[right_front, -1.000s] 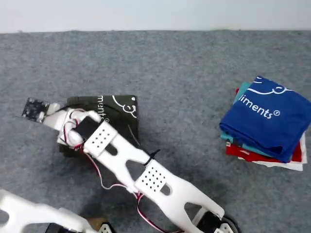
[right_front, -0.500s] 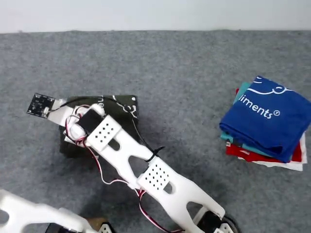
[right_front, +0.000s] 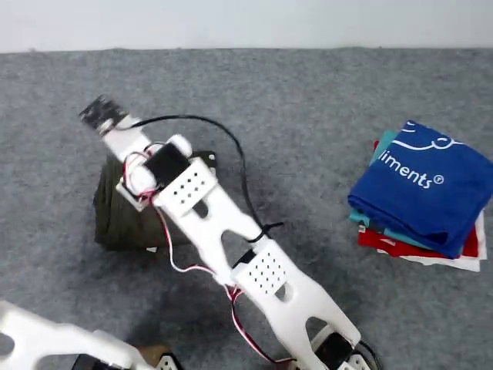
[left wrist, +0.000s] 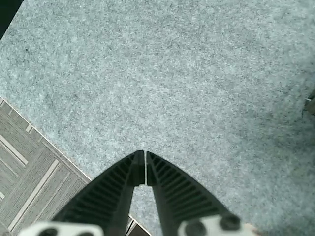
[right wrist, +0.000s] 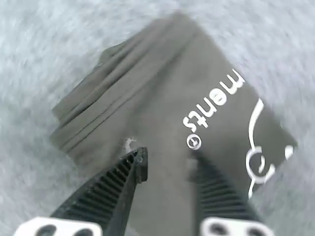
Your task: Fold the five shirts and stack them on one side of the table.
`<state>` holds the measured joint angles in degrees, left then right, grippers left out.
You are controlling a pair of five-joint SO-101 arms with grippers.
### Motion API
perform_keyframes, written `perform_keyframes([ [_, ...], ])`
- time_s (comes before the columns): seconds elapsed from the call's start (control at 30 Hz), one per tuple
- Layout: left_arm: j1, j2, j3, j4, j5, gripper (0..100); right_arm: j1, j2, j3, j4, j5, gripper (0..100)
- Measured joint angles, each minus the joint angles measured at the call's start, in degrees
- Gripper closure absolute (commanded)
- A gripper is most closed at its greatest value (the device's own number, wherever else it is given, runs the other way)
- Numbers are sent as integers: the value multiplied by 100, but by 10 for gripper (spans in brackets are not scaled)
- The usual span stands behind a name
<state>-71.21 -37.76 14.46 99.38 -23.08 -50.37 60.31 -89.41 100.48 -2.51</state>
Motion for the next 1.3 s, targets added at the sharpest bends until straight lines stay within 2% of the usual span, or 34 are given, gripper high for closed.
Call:
perform_keyframes([
  [0.13,0,0,229,0,0,984,220,-193,756,0,-914,688],
  [0.33,0,0,281,0,0,984,598,-246,1969,0,-1538,686],
  [0.67,0,0,281,0,0,984,624,-237,2224,0,-1609,686],
  [1.03,0,0,281,0,0,984,580,633,2119,-352,-1609,696],
  [1.1,0,0,281,0,0,984,580,686,2101,-352,-1609,739],
  [1.2,0,0,281,0,0,984,580,730,1996,-211,-1609,860],
  [1.3,0,0,281,0,0,984,598,730,1978,-132,-1248,981],
])
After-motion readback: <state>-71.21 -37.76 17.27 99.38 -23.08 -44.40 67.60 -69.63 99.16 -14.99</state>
